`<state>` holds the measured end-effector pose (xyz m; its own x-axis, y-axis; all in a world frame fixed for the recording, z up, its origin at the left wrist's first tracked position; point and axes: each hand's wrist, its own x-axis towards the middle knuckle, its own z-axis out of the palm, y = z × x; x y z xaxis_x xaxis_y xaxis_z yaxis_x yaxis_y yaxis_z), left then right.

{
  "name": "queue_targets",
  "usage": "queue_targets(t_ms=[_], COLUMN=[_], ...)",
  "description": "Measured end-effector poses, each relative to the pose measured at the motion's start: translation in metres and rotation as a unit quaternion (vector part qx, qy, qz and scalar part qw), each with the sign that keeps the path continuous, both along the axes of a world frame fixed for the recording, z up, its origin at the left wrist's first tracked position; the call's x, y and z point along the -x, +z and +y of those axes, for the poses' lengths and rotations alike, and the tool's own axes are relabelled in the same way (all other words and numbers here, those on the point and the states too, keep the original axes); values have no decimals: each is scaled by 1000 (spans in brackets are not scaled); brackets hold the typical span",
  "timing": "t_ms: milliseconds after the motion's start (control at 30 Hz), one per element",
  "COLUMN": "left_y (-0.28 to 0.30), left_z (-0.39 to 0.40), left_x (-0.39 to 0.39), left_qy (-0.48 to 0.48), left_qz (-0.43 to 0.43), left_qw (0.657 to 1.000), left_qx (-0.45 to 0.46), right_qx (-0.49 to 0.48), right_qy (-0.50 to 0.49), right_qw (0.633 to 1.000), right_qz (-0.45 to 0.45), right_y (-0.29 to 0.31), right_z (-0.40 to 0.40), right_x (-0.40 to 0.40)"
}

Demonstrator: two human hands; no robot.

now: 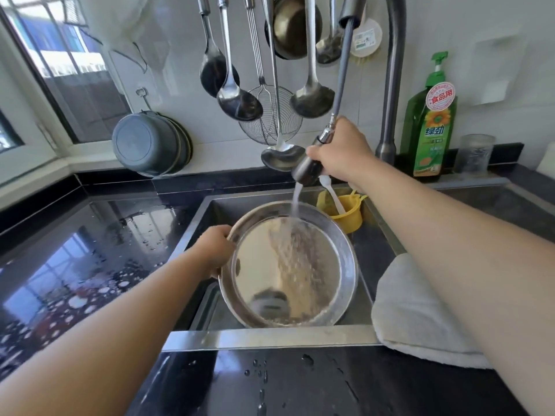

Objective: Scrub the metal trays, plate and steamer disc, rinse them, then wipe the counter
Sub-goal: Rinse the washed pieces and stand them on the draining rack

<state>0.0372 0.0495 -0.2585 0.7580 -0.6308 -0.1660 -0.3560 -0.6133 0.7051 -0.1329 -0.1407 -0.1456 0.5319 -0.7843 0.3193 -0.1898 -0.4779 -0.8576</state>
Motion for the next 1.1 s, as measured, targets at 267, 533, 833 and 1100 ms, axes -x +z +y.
queue_targets(t_ms=[267, 533, 833, 1100], left_y=[-23, 11, 80, 122], left_z=[0, -13, -36, -35], left_x=[5, 1, 11, 13], left_qy=[41, -27, -99, -196], left_qz=[168, -108, -465, -580], left_qw=[981, 994, 872, 779], left_qx=[88, 12, -115, -135], right_qx=[-138, -52, 94, 541], right_qy=[204, 146, 79, 14], right_qw=[968, 980, 946, 640], right_qz=[-38, 126, 301, 546], right_y=[15, 23, -8, -42], right_z=[20, -20, -108, -141], right_x=[7, 47, 54, 11])
